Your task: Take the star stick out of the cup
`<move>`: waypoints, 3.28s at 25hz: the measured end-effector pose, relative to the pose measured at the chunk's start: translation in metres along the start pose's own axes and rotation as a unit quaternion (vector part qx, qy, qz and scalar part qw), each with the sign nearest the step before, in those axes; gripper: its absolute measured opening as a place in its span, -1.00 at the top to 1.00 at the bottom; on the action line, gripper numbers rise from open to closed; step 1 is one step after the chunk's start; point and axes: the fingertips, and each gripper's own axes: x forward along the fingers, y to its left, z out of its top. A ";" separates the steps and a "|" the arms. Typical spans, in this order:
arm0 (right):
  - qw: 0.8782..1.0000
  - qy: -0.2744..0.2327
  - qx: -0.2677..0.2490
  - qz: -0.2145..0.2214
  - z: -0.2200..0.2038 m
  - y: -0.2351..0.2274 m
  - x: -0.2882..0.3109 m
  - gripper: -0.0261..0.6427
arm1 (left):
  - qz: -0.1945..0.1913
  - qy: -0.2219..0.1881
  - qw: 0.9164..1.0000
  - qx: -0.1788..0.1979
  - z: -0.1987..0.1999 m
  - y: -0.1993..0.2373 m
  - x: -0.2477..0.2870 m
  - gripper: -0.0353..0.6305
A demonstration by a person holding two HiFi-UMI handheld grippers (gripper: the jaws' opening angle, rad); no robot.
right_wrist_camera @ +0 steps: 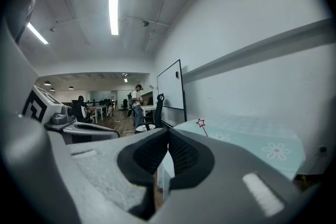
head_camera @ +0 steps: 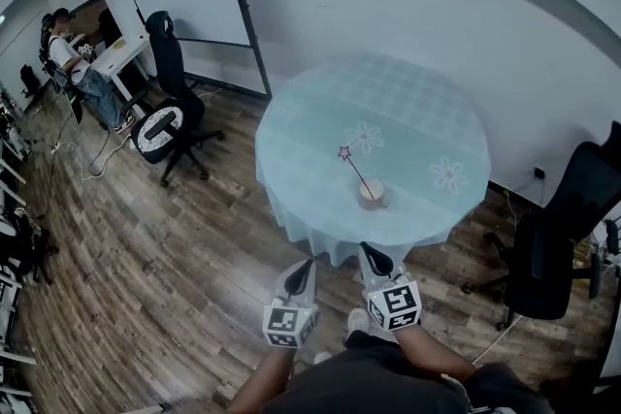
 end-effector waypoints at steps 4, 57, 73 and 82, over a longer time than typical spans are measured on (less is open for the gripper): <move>1.000 0.005 0.003 0.004 -0.002 -0.022 0.014 0.91 | 0.006 0.003 1.000 0.005 0.007 0.002 0.027 0.88; 0.994 0.075 0.005 -0.081 -0.021 -0.112 0.183 0.91 | -0.086 0.022 0.996 -0.001 0.031 0.106 0.214 0.88; 0.985 0.139 -0.007 -0.098 -0.057 -0.146 0.205 0.85 | -0.084 0.045 0.995 -0.034 0.011 0.117 0.256 0.88; 0.976 0.200 -0.049 -0.076 -0.088 -0.162 0.223 0.73 | -0.063 0.059 0.995 -0.044 -0.008 0.115 0.259 0.88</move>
